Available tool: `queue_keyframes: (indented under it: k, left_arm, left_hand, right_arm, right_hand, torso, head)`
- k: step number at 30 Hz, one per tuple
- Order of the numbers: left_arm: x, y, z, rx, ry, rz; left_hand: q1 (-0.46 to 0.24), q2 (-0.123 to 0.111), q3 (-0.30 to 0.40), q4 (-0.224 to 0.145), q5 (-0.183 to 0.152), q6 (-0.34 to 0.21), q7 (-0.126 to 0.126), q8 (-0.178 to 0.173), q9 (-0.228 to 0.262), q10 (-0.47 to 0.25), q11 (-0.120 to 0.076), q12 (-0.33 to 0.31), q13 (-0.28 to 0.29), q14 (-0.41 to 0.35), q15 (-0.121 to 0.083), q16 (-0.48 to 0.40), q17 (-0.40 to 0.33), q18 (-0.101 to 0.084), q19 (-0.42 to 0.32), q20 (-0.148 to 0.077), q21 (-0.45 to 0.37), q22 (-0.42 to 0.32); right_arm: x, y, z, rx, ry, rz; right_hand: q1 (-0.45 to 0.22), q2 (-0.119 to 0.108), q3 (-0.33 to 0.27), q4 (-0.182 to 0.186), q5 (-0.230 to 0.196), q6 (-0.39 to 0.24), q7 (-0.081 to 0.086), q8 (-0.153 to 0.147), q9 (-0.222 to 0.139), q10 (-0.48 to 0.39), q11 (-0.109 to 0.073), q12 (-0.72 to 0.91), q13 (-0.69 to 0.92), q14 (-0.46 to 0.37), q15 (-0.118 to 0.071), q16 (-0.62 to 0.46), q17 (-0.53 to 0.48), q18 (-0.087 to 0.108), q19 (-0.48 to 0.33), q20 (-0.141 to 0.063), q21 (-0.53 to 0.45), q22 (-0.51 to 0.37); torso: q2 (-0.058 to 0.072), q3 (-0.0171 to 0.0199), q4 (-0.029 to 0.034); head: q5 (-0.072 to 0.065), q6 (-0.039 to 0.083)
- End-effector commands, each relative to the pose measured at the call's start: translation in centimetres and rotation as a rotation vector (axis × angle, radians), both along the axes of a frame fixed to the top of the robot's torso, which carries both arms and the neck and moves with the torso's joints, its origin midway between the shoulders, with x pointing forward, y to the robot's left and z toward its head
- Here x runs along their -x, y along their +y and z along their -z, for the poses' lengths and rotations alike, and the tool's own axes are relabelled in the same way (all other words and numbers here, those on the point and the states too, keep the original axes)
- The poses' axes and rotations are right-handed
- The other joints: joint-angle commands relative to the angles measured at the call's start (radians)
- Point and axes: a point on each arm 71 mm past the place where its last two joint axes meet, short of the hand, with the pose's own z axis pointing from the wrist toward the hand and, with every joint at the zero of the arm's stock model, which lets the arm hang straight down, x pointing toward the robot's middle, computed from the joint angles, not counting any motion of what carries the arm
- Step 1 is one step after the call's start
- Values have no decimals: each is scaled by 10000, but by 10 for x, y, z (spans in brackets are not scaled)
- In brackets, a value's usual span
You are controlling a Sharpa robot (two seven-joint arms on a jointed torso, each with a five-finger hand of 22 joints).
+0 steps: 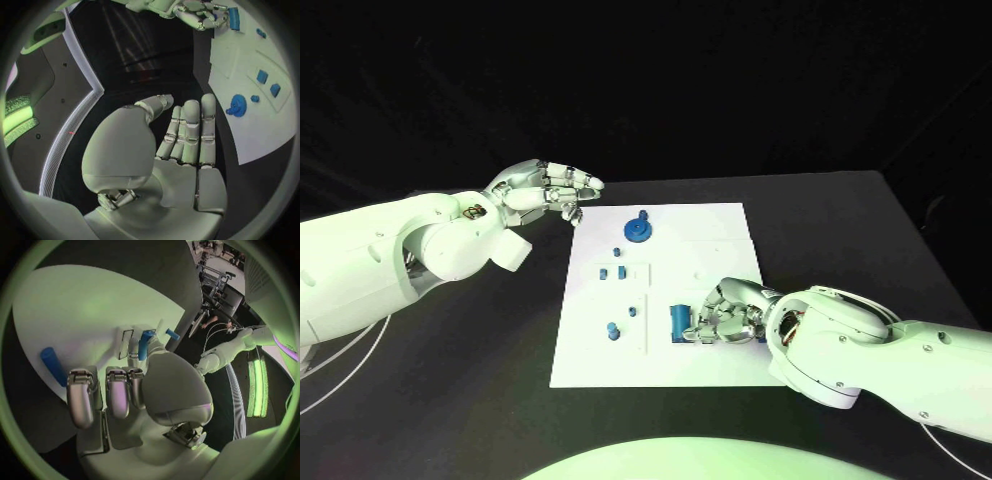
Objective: Assemble the parts on the task board
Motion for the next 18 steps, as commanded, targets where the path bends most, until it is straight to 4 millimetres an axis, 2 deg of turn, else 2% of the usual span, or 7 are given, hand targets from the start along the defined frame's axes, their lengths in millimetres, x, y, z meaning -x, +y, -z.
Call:
queue_keyframes:
  k: [1, 7, 13, 18]
  left_arm:
    - [1, -2, -1, 99, 18, 149]
    - [1, -1, -1, 99, 18, 152]
    - [1, -1, -1, 111, -11, 117]
    - [1, -1, -1, 137, -49, 74]
  left_hand:
    - [-10, 76, 68, -3, 38, -77, 51, 45, 9, -80, 15, 63, -9, -62, 13, 54, -15, 165, 9, 76, -43, -15]
    - [-10, 76, 68, -3, 38, -77, 51, 45, 9, -80, 15, 63, -9, -62, 13, 54, -15, 165, 9, 76, -43, -15]
    - [-10, 76, 68, -3, 38, -77, 51, 45, 9, -80, 15, 63, -9, -62, 13, 54, -15, 165, 9, 76, -43, -15]
    - [-10, 76, 68, -3, 38, -77, 51, 45, 9, -80, 15, 63, -9, -62, 13, 54, -15, 165, 9, 76, -43, -15]
  right_arm:
    - [1, -1, 4, 305, 245, -147]
    - [1, -6, -1, -156, -209, 172]
    - [3, -21, -15, -1300, -914, 534]
    - [0, -45, -28, -1353, -1422, 878]
  right_hand:
    - [63, -115, 61, 0, 33, -8, 9, -53, -9, 1039, -67, 39, 2622, 1043, -88, 33, 2631, -141, 1046, -38, 44, 2633]
    - [64, -122, 65, 10, 41, -5, 13, -55, -13, 1039, -66, 39, 2622, 1043, -89, 33, 2631, -141, 1046, -38, 44, 2633]
    - [-94, -332, 44, 57, 74, -312, 195, -343, -163, 1039, 79, 39, 2622, 1043, 15, 33, 2631, -141, 1046, 24, 44, 2633]
    - [-95, -534, 74, 42, -106, -482, 324, -553, -261, 1039, 199, 39, 2622, 1043, 121, 33, 2631, -141, 1046, 114, 44, 2633]
  torso:
    - [-4, -3, -10]
    - [-8, -1, -5]
    - [-17, -9, -18]
    - [-20, -20, -21]
  head:
    - [-13, -5]
    - [-20, 10]
    - [-76, 39]
    - [-190, 55]
